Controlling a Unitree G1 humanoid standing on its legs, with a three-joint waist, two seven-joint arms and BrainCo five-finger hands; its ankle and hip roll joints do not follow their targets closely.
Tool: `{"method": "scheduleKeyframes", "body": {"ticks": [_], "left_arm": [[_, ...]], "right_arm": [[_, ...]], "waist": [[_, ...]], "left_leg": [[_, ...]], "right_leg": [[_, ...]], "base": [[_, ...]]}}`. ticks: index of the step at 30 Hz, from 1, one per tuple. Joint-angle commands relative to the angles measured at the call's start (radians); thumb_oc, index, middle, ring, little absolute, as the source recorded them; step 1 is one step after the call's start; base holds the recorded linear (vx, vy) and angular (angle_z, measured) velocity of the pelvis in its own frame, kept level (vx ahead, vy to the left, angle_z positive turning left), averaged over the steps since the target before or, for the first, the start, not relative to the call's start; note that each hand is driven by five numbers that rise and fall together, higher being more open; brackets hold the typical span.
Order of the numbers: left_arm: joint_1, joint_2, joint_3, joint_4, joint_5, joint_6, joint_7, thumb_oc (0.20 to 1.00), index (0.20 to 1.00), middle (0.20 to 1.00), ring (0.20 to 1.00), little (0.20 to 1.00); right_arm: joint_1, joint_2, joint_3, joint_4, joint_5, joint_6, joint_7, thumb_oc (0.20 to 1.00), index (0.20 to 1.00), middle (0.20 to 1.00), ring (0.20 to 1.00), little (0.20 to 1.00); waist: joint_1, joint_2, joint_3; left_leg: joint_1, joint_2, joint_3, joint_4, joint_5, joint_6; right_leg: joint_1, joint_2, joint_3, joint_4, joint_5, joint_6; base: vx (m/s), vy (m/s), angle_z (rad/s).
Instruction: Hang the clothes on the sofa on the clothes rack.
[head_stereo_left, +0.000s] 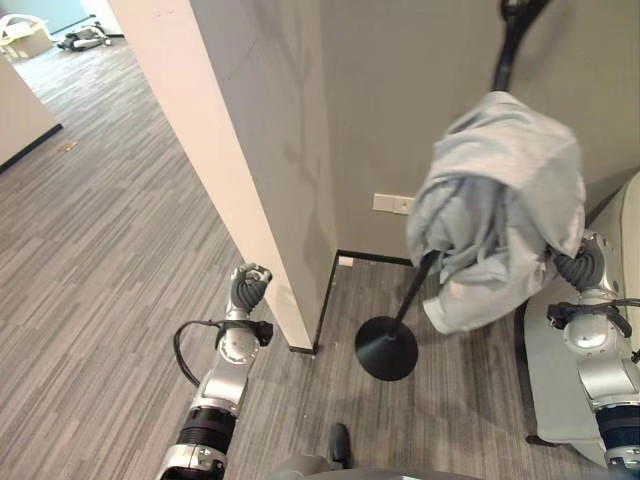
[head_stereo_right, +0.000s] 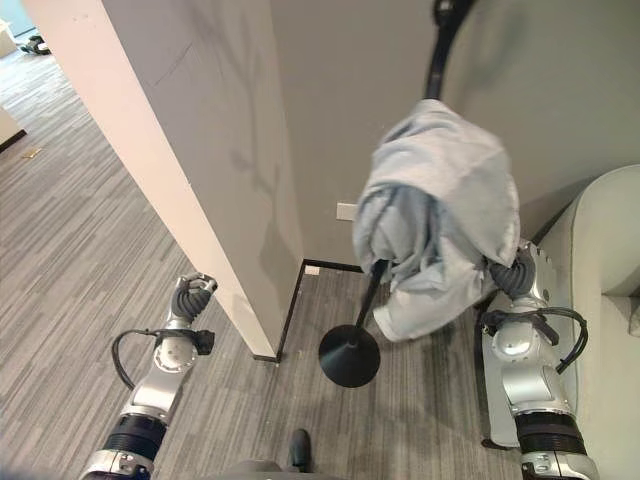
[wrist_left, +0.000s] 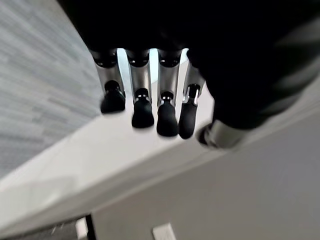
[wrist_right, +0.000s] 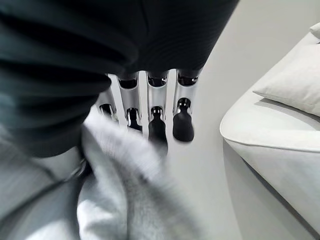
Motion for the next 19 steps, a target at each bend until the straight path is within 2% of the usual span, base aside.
{"method": "scheduleKeyframes", "body": {"ticks": [1, 4, 6, 8, 10, 12, 14, 15, 17, 19], "left_arm": [[-0.046, -0.012, 0.02, 0.067, -0.085, -0.04, -0.03, 1.0, 1.0, 1.0, 1.0, 1.0], [-0.04, -0.023, 0.029, 0.122, -0.1, -0.04, -0.033, 1.0, 1.0, 1.0, 1.0, 1.0], [0.08, -0.01, 0.121, 0.324, -0.119, -0.044, -0.051, 1.0, 1.0, 1.0, 1.0, 1.0], [0.095, -0.006, 0.131, 0.354, -0.115, -0.043, -0.052, 1.0, 1.0, 1.0, 1.0, 1.0], [0.166, -0.007, 0.188, 0.481, -0.121, -0.043, -0.059, 1.0, 1.0, 1.0, 1.0, 1.0], [0.172, -0.008, 0.203, 0.519, -0.128, -0.046, -0.058, 1.0, 1.0, 1.0, 1.0, 1.0], [0.191, -0.031, 0.286, 0.74, -0.185, -0.047, -0.062, 1.0, 1.0, 1.0, 1.0, 1.0], [0.188, -0.03, 0.288, 0.745, -0.186, -0.05, -0.062, 1.0, 1.0, 1.0, 1.0, 1.0], [0.193, -0.042, 0.335, 0.913, -0.206, -0.054, -0.065, 1.0, 1.0, 1.0, 1.0, 1.0], [0.205, -0.047, 0.372, 1.014, -0.215, -0.05, -0.079, 1.0, 1.0, 1.0, 1.0, 1.0]], "right_arm": [[-0.064, -0.045, -0.054, 0.011, 0.062, -0.042, 0.005, 1.0, 1.0, 1.0, 1.0, 1.0], [-0.046, -0.027, -0.056, 0.022, 0.074, -0.047, 0.01, 1.0, 1.0, 1.0, 1.0, 1.0], [0.128, 0.098, -0.128, 0.13, 0.161, -0.06, 0.056, 1.0, 1.0, 1.0, 1.0, 1.0], [0.158, 0.116, -0.137, 0.152, 0.168, -0.063, 0.064, 1.0, 1.0, 1.0, 1.0, 1.0], [0.251, 0.147, -0.162, 0.284, 0.181, -0.068, 0.082, 1.0, 1.0, 1.0, 1.0, 1.0], [0.259, 0.153, -0.162, 0.321, 0.186, -0.071, 0.082, 1.0, 1.0, 1.0, 1.0, 1.0], [0.282, 0.191, -0.109, 0.583, 0.18, -0.067, 0.076, 1.0, 1.0, 1.0, 1.0, 1.0], [0.277, 0.191, -0.106, 0.589, 0.181, -0.071, 0.074, 1.0, 1.0, 1.0, 1.0, 1.0], [0.256, 0.279, -0.138, 0.855, 0.363, -0.058, 0.108, 1.0, 1.0, 1.0, 1.0, 1.0], [0.246, 0.341, -0.287, 1.095, 0.605, -0.058, 0.129, 1.0, 1.0, 1.0, 1.0, 1.0]], "waist": [[0.009, 0.023, -0.036], [0.008, 0.024, -0.038], [0.007, 0.04, -0.062], [0.007, 0.042, -0.067], [-0.001, 0.057, -0.076], [-0.004, 0.059, -0.079], [-0.006, 0.062, -0.083], [-0.007, 0.064, -0.083], [-0.008, 0.056, -0.113], [0.002, 0.043, -0.169]], "left_leg": [[-0.013, 0.078, -0.033, 0.007, -0.068, -0.092], [-0.011, 0.078, -0.033, 0.007, -0.073, -0.092], [-0.014, 0.079, -0.032, 0.007, -0.073, -0.094], [-0.015, 0.079, -0.032, 0.007, -0.074, -0.094], [-0.021, 0.082, -0.03, 0.007, -0.077, -0.096], [-0.025, 0.083, -0.031, 0.007, -0.077, -0.097], [-0.035, 0.087, -0.034, 0.007, -0.084, -0.098], [-0.041, 0.09, -0.033, 0.007, -0.075, -0.099], [-0.041, 0.089, -0.039, 0.007, -0.087, -0.101], [-0.045, 0.089, -0.046, 0.007, -0.093, -0.104]], "right_leg": [[-0.031, 0.012, -0.005, 0.028, 0.22, -0.062], [-0.029, 0.011, -0.007, 0.031, 0.214, -0.062], [-0.041, 0.014, -0.006, 0.043, 0.214, -0.061], [-0.044, 0.014, -0.007, 0.043, 0.214, -0.06], [-0.058, 0.012, -0.006, 0.04, 0.214, -0.057], [-0.062, 0.011, -0.005, 0.039, 0.214, -0.057], [-0.067, 0.007, 0.001, 0.035, 0.206, -0.056], [-0.075, 0.011, 0.003, 0.036, 0.212, -0.056], [-0.077, 0.01, 0.005, 0.035, 0.208, -0.055], [-0.083, 0.01, 0.001, 0.032, 0.215, -0.057]], "base": [[0.0, 0.0, 0.0], [0.0, 0.0, 0.0], [0.0, 0.044, 0.1], [0.02, 0.026, 0.16], [-0.02, 0.038, -0.06], [-0.03, 0.028, -0.04], [-0.03, 0.03, -0.09], [0.01, 0.011, -0.09], [0.03, -0.013, -0.07], [0.08, -0.051, -0.09]]}}
